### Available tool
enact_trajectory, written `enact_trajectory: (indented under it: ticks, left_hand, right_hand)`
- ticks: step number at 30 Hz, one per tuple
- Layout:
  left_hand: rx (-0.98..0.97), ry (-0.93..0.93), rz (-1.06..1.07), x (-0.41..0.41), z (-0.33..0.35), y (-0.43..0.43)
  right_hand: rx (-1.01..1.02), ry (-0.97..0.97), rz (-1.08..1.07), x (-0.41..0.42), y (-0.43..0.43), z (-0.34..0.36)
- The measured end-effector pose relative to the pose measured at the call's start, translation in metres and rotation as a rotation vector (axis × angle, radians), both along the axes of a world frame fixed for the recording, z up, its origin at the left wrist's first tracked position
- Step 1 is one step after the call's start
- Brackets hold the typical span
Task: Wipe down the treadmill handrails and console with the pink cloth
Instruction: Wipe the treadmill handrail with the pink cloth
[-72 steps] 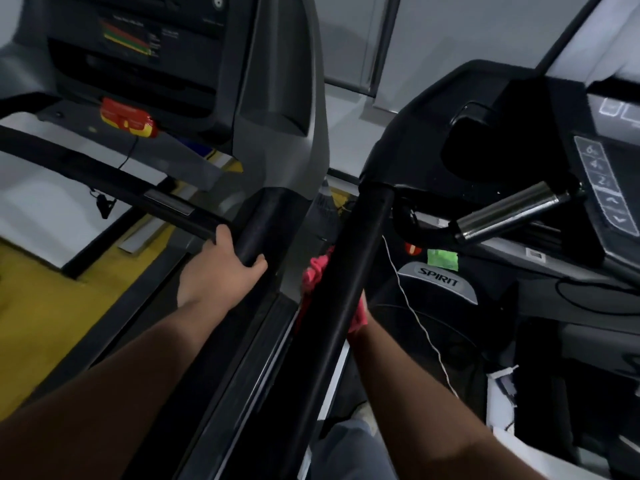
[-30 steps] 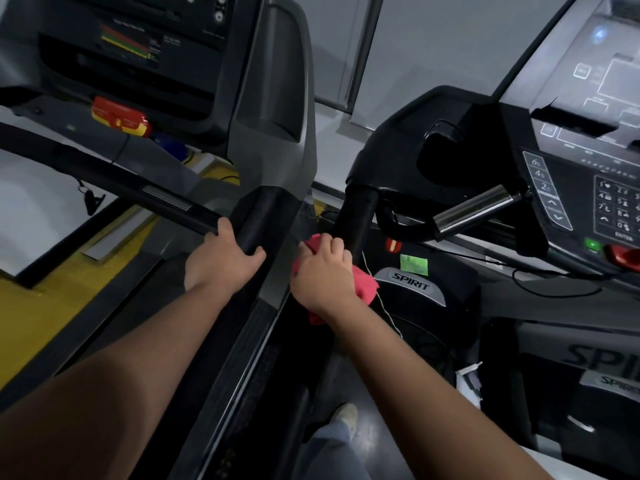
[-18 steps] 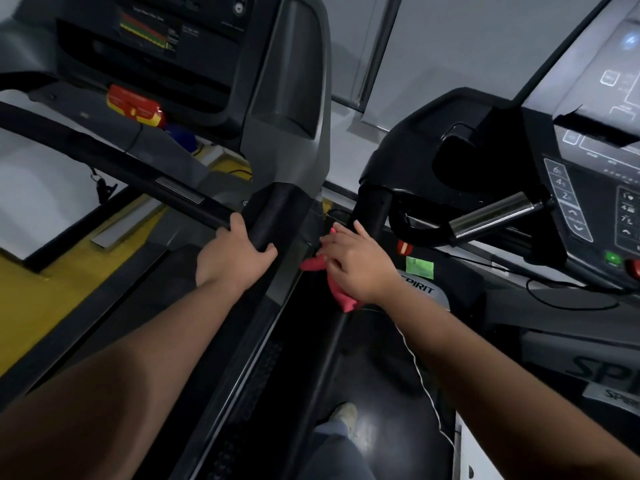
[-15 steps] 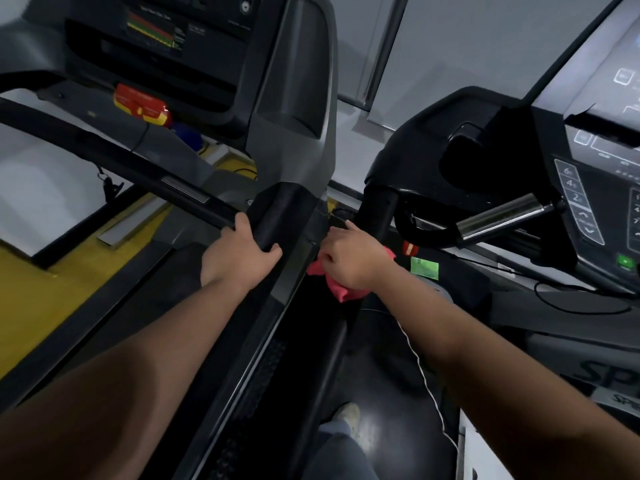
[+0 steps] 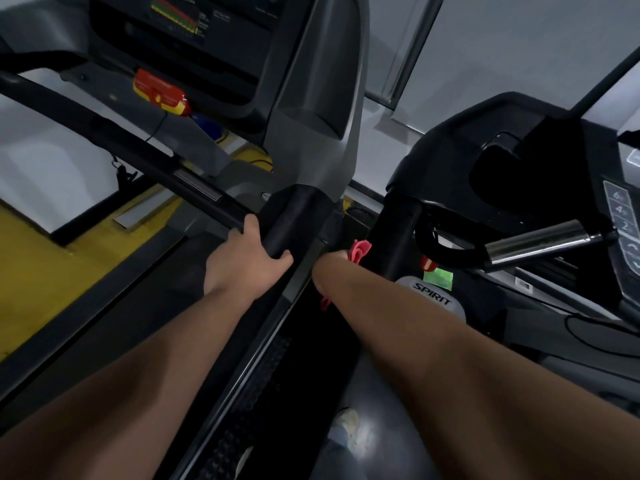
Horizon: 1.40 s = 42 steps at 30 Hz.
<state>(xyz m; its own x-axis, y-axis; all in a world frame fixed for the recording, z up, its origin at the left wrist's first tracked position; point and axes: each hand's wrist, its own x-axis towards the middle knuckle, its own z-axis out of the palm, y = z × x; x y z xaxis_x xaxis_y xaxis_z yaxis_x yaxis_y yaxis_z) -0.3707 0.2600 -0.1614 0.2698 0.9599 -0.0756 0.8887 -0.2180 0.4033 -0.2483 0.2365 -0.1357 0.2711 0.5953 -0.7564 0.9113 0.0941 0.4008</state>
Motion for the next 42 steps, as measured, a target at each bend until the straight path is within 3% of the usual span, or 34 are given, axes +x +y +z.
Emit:
enact_trajectory:
  ticks: [5,11,16,18,24,34,42]
  left_hand:
    - [-0.007,0.012,-0.003,0.0,0.0,0.001]
    - [-0.018,-0.003,-0.008,0.0,0.003,0.0]
    - [-0.019,0.007,-0.007,0.0,0.004,-0.001]
    - [-0.016,0.008,-0.006,0.0,0.005,-0.002]
    - [-0.003,0.02,-0.009,0.0,0.004,-0.002]
    - [-0.024,-0.003,0.008,0.001,0.001,0.003]
    - [-0.029,-0.01,0.012,0.0,0.002,0.003]
  right_hand:
    - [-0.016,0.024,0.019,-0.002,-0.006,0.008]
    - [0.395,0.274,0.118,0.028,-0.032,0.007]
    - [0.794,0.53,0.065,0.052,-0.076,0.002]
    - [0.839,0.554,0.082,0.055,-0.087,0.003]
    - [0.612,0.421,0.181,0.05,-0.066,0.004]
    - [-0.111,0.13,0.039,0.014,-0.001,0.006]
    - [-0.199,0.156,0.126,0.009,0.001,0.021]
